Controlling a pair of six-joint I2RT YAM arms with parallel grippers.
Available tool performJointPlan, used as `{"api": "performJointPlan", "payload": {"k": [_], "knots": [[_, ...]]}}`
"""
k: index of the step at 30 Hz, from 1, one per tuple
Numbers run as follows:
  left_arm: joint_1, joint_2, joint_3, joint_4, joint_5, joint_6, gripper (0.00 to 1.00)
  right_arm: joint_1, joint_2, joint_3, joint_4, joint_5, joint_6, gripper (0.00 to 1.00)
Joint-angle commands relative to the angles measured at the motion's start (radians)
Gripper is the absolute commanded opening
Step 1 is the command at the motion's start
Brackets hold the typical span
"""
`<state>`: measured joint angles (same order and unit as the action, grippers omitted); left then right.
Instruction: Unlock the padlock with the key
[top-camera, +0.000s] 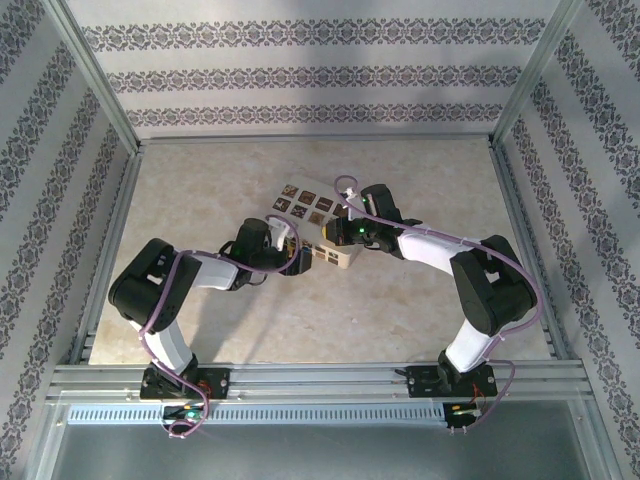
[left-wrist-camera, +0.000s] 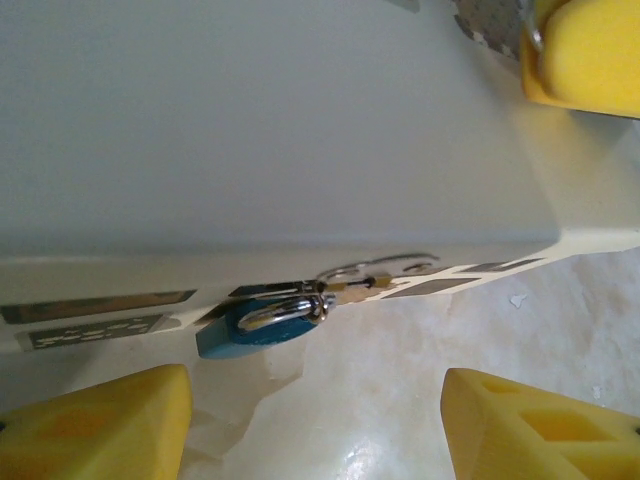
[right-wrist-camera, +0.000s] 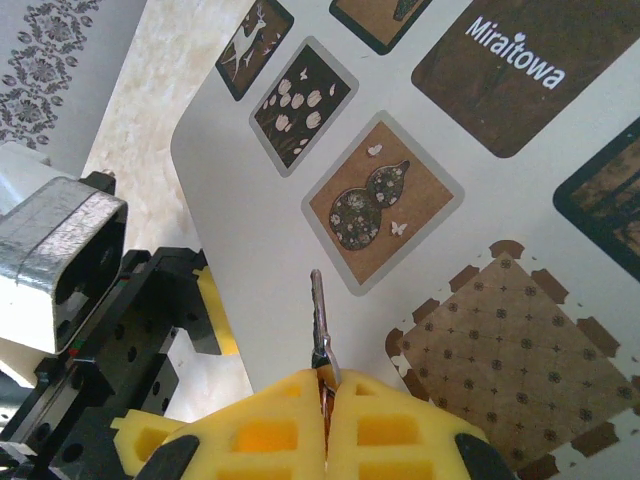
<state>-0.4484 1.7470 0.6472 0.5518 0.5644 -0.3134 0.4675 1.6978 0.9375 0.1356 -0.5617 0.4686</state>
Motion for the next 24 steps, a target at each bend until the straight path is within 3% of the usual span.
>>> {"api": "performJointPlan", "payload": {"k": [1,8,19,24], "knots": [[-0.015,0.025,0.028,0.042,-0.015,0.027,0.66,0.014,0.000,-0.028,-0.060,0.016,0.009,0.00],[-0.025,0.063,0.049,0.057,-0.020,0.022,0.65,0.019,-0.004,-0.026,-0.062,0.016,0.010,0.00],[-0.049,0.081,0.054,0.106,-0.023,-0.022,0.52,0.022,-0.004,-0.023,-0.064,0.017,0.015,0.00],[-0.056,0.068,0.040,0.122,-0.041,-0.035,0.51,0.025,-0.004,-0.025,-0.062,0.020,0.016,0.00]]}}
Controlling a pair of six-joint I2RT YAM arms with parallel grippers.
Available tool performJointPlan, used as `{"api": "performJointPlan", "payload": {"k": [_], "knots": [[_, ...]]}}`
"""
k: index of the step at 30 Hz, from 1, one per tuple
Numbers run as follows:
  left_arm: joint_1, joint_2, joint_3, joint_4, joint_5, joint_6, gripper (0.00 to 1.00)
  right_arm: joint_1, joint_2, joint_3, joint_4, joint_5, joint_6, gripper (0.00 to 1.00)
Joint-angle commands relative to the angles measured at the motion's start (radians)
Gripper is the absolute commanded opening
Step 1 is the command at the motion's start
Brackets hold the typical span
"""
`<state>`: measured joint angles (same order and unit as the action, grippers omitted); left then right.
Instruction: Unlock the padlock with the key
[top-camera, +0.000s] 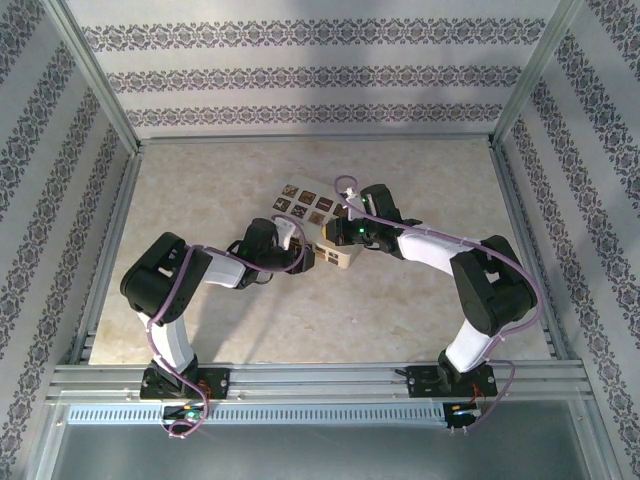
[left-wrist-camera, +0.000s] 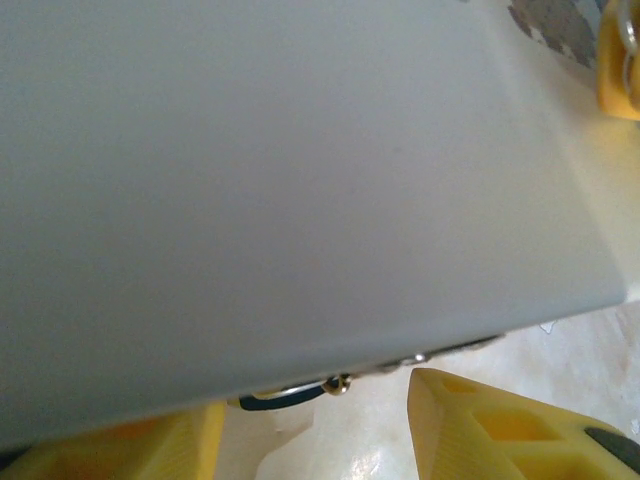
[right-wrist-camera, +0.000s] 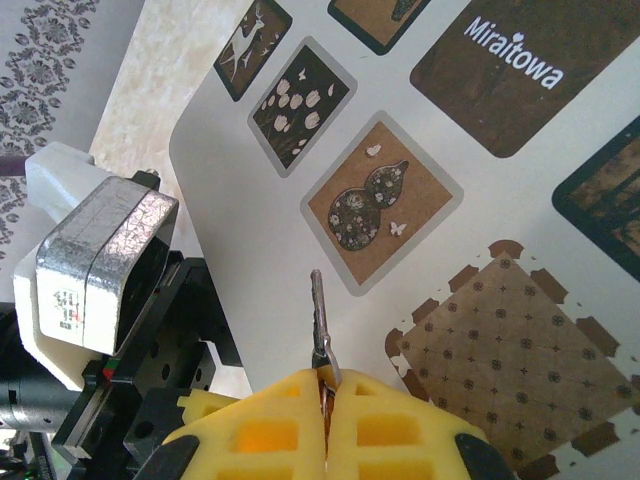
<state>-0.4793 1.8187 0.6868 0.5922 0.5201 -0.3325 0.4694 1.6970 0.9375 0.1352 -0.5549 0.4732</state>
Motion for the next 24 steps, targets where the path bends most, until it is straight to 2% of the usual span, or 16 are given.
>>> {"api": "performJointPlan", "payload": {"k": [1,12,24], "knots": [[-0.025,-0.005,0.000,0.081,0.005,-0.017,0.51,0.024,-0.002,-0.023,-0.062,0.012,0.013,0.00],[-0.036,-0.007,0.019,0.099,-0.003,-0.039,0.49,0.035,0.004,-0.022,-0.060,0.020,0.016,0.00],[-0.037,0.012,0.029,0.115,-0.028,-0.074,0.42,0.047,0.015,-0.020,-0.053,0.030,0.023,0.00]]}}
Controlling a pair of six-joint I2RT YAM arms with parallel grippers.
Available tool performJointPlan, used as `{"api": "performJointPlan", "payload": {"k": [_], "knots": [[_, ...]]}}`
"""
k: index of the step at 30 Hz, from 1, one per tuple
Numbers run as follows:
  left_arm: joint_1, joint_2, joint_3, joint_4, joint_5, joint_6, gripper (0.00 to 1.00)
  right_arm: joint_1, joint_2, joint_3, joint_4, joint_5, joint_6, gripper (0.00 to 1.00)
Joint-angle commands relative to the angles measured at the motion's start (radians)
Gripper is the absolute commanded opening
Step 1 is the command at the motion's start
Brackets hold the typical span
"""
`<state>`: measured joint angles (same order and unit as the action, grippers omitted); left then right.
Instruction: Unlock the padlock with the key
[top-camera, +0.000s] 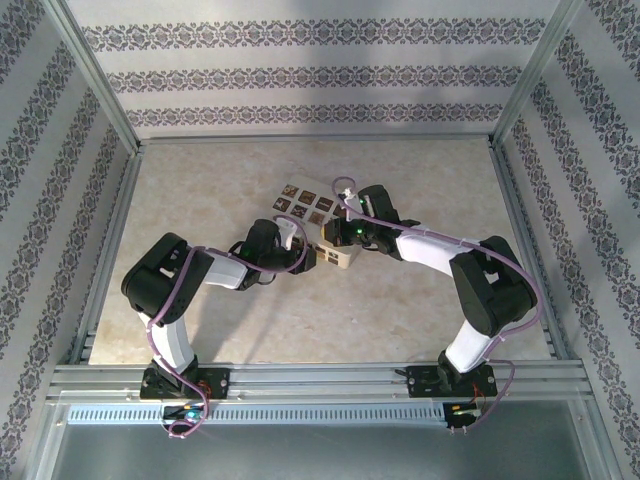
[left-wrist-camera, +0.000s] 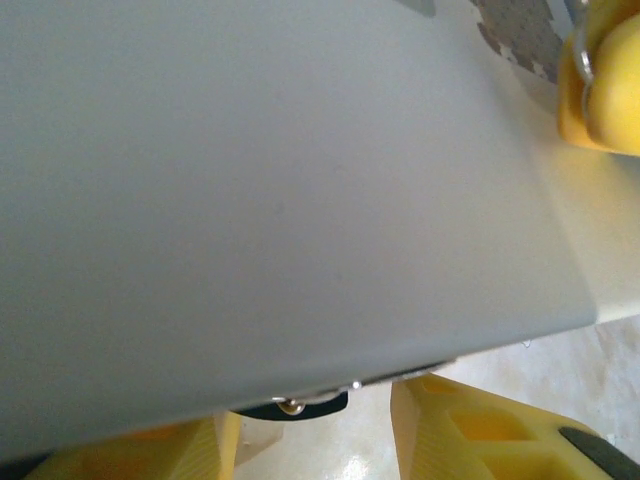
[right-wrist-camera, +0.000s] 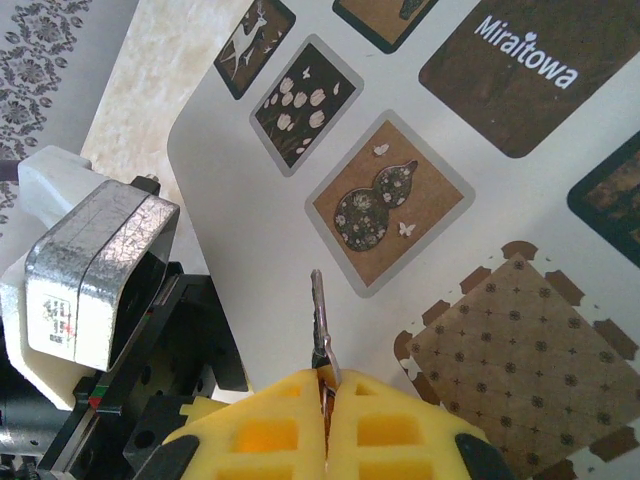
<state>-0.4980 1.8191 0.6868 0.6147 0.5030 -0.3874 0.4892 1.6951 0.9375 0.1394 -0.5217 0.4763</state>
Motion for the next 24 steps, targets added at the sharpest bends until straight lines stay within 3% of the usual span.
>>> {"api": "performJointPlan", "payload": {"k": [1,9,17,24], "knots": [[-0.017,0.013,0.031,0.092,-0.015,-0.021,0.41,0.029,0.019,-0.020,-0.054,-0.003,0.022,0.00],[-0.020,0.026,0.046,0.083,-0.041,-0.042,0.38,0.041,0.029,-0.017,-0.049,0.002,0.025,0.00],[-0.021,0.019,0.046,0.090,-0.044,-0.053,0.27,0.042,0.021,-0.012,-0.047,-0.001,0.029,0.00],[-0.022,-0.020,0.019,0.095,-0.059,-0.066,0.27,0.032,-0.033,0.028,-0.069,-0.014,0.029,0.00]]}}
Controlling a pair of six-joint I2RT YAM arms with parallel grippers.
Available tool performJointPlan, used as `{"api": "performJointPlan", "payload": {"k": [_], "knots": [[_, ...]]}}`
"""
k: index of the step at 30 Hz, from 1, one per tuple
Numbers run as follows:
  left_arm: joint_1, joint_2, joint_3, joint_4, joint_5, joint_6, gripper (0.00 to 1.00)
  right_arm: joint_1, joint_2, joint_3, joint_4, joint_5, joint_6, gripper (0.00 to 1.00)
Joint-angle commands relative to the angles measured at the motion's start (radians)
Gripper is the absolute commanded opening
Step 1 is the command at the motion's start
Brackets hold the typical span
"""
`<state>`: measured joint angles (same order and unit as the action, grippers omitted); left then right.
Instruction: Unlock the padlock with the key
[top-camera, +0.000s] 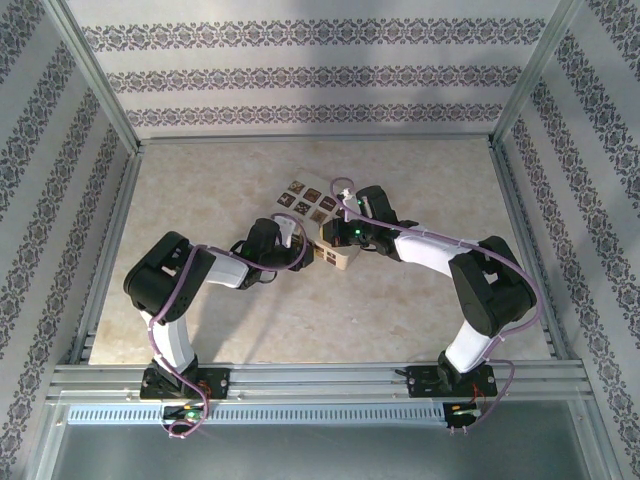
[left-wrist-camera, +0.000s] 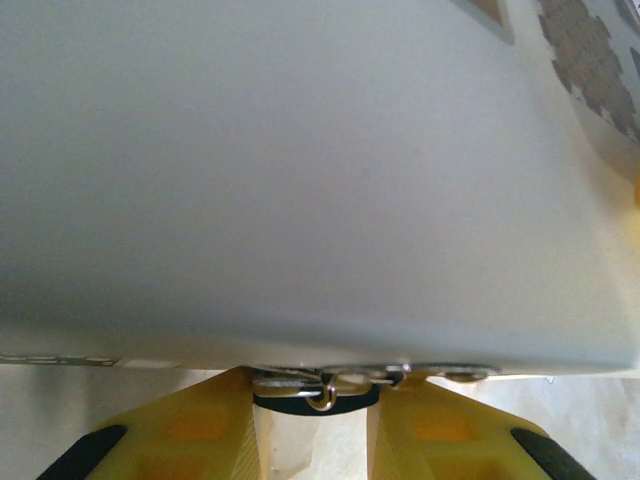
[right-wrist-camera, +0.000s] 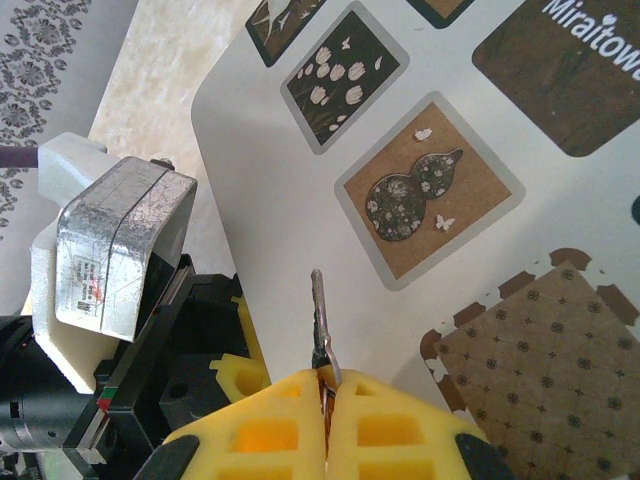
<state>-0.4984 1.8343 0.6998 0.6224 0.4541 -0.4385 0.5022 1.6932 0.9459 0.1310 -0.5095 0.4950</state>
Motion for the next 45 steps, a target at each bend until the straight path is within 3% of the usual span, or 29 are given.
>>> {"api": "performJointPlan", "payload": {"k": [1,13,19,29,38,45], "knots": [[-0.022,-0.043,0.002,0.087,-0.010,-0.018,0.27,0.018,-0.048,0.024,-0.067,-0.027,0.010,0.00],[-0.038,-0.139,-0.005,0.019,0.033,-0.103,0.27,0.009,-0.303,-0.074,-0.179,0.040,-0.049,0.00],[-0.062,-0.183,0.020,-0.100,0.057,-0.109,0.27,0.012,-0.410,-0.170,-0.205,0.073,-0.082,0.00],[-0.071,-0.201,0.066,-0.196,0.084,-0.149,0.27,0.095,-0.546,-0.336,-0.184,0.215,-0.128,0.00],[-0.077,-0.185,0.121,-0.258,0.124,-0.192,0.27,0.182,-0.577,-0.420,-0.163,0.305,-0.236,0.00],[-0.083,-0.188,0.148,-0.308,0.138,-0.213,0.27,0.234,-0.533,-0.478,-0.044,0.404,-0.265,0.00]]}}
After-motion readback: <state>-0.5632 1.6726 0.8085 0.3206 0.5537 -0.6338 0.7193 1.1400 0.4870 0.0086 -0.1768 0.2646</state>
